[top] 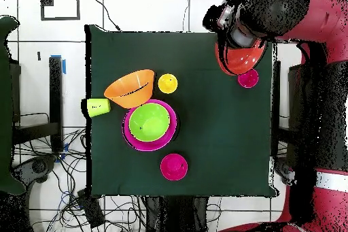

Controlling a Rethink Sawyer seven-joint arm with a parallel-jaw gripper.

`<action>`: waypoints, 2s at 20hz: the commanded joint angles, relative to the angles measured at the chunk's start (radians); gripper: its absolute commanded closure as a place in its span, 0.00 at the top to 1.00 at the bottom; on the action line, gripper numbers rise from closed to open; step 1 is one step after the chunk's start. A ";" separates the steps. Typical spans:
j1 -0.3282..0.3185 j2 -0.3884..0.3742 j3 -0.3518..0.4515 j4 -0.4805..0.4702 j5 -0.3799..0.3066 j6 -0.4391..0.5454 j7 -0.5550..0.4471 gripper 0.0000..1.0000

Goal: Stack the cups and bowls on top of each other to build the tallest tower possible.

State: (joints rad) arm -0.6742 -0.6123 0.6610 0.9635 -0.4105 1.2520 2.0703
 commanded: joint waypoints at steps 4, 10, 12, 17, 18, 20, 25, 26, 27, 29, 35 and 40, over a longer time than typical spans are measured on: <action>0.020 -0.038 -0.012 0.019 -0.006 0.052 -0.167 0.00; 0.060 -0.072 -0.029 0.040 0.003 0.047 -0.068 0.00; 0.071 -0.078 -0.035 0.052 0.004 0.034 -0.041 0.00; 0.102 -0.090 -0.055 0.071 0.004 0.008 0.030 0.00; 0.109 -0.090 -0.059 0.066 0.005 0.010 0.044 0.00; 0.130 -0.101 -0.073 0.076 0.008 0.003 0.083 0.00; 0.165 -0.107 -0.110 0.086 0.020 -0.021 0.135 0.00; 0.170 -0.107 -0.116 0.085 0.021 -0.024 0.141 0.00; 0.176 -0.106 -0.122 0.085 0.023 -0.029 0.146 0.00; 0.186 -0.109 -0.136 0.097 0.030 -0.045 0.161 0.00; 0.221 -0.122 -0.183 0.148 0.050 -0.114 0.217 0.00; 0.253 -0.129 -0.231 0.195 0.070 -0.183 0.267 0.00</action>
State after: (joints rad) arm -0.4636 -0.7477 0.5292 1.0018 -0.3475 1.1588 2.0740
